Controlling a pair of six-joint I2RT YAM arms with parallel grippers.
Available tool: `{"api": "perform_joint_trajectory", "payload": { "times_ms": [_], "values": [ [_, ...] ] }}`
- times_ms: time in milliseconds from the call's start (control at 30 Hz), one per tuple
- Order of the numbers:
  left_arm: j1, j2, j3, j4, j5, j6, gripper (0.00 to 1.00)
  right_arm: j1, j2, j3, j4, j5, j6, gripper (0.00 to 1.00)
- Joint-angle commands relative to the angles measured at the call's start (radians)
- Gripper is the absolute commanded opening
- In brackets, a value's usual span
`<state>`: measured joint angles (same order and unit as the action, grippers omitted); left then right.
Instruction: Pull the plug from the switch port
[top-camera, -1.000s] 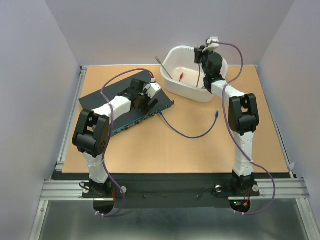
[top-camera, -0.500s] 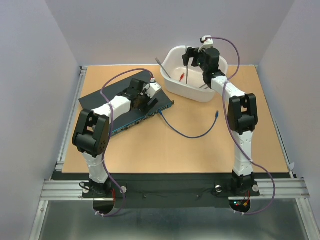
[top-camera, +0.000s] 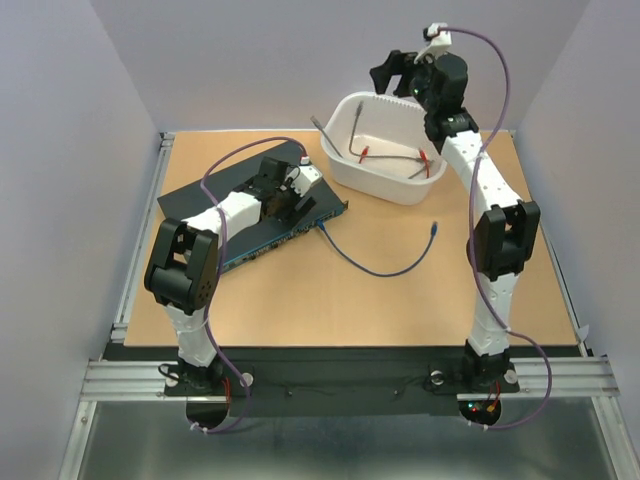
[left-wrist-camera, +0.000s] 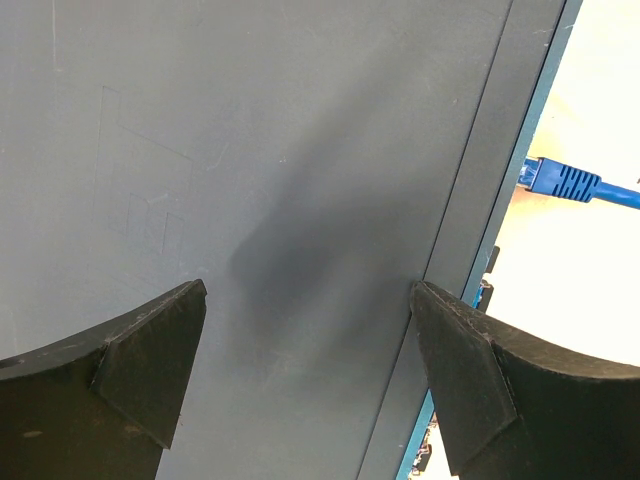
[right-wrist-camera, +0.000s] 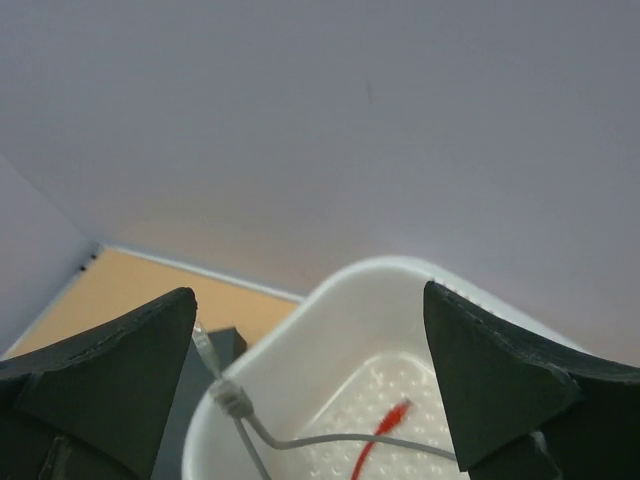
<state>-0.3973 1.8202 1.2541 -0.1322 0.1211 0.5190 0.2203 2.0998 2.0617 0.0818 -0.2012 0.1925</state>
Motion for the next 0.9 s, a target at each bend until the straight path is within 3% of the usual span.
{"api": "perform_joint_trajectory", "payload": {
  "times_ms": [0,200,300,400,533,700,867],
  "values": [
    [0.002,-0.052,-0.012,-0.014,0.006,0.01,0.95,-0.024,0.003,0.113,-0.089,0.101,0.09,1.0],
    [0.002,-0.053,-0.022,-0.014,0.0,0.013,0.95,-0.045,0.129,0.271,-0.28,0.273,0.102,1.0],
    [0.002,-0.053,-0.027,-0.01,0.0,0.013,0.95,-0.045,0.054,0.167,-0.272,0.206,0.094,1.0],
    [0.002,-0.048,-0.022,-0.012,0.003,0.015,0.95,-0.027,-0.085,0.033,-0.258,0.051,0.027,0.98],
    [0.002,-0.052,-0.018,-0.018,0.011,0.016,0.95,0.051,-0.32,-0.292,-0.188,0.01,-0.044,0.97],
    [0.005,-0.047,-0.016,-0.03,0.037,0.012,0.95,0.085,-0.51,-0.731,-0.018,-0.075,0.099,0.92],
    [0.003,-0.055,-0.025,-0.035,0.061,0.004,0.95,0.195,-0.551,-0.959,0.18,-0.092,0.232,0.89]
  ]
}}
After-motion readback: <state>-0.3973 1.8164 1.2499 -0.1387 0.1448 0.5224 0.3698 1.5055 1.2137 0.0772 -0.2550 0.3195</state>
